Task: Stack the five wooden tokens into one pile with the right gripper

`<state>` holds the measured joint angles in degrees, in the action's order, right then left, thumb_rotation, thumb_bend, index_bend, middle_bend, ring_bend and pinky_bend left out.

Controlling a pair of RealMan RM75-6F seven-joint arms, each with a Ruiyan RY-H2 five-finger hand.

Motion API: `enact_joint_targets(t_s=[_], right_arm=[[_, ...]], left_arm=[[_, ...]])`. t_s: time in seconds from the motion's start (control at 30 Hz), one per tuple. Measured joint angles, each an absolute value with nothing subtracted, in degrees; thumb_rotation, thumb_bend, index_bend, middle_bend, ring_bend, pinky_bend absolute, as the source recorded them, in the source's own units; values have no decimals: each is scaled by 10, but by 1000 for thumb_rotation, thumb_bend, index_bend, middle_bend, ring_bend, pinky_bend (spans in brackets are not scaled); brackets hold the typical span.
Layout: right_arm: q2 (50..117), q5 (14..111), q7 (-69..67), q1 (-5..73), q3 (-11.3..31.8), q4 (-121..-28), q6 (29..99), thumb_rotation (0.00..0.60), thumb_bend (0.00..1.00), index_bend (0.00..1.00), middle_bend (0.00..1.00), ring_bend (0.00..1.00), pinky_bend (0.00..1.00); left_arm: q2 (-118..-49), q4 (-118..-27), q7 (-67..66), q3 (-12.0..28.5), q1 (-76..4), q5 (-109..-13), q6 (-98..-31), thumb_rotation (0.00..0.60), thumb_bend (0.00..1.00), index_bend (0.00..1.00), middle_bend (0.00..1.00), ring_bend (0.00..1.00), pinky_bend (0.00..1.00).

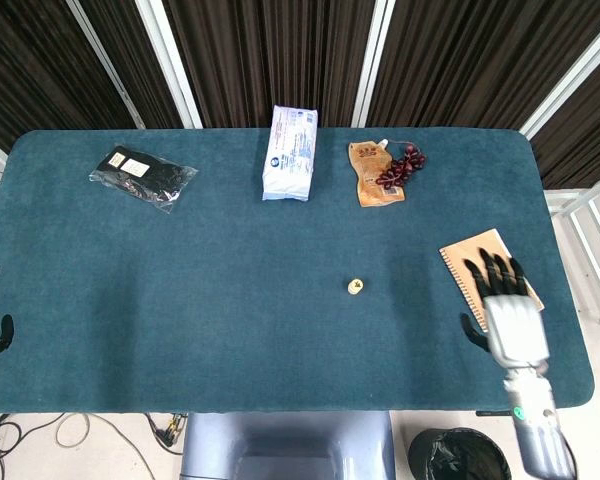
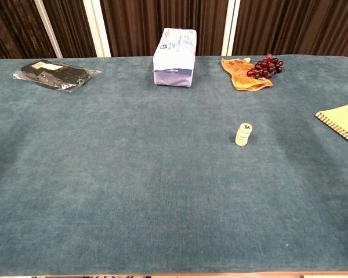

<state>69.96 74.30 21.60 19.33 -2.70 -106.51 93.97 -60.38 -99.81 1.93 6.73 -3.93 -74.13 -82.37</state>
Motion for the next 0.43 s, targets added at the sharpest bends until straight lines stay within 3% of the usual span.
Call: enact_joint_targets(t_s=[0.2, 0.43], right_arm=[[691, 796, 188, 118, -57, -1027, 998, 600, 417, 128, 0, 0, 0], [695, 814, 165, 99, -58, -998, 990, 600, 417, 128, 0, 0, 0]], left_arm=[[-599, -991, 16, 60, -42, -762, -821, 600, 483, 143, 0, 0, 0], [-600, -976, 18, 53, -43, -789, -828, 600, 483, 143, 0, 0, 0]])
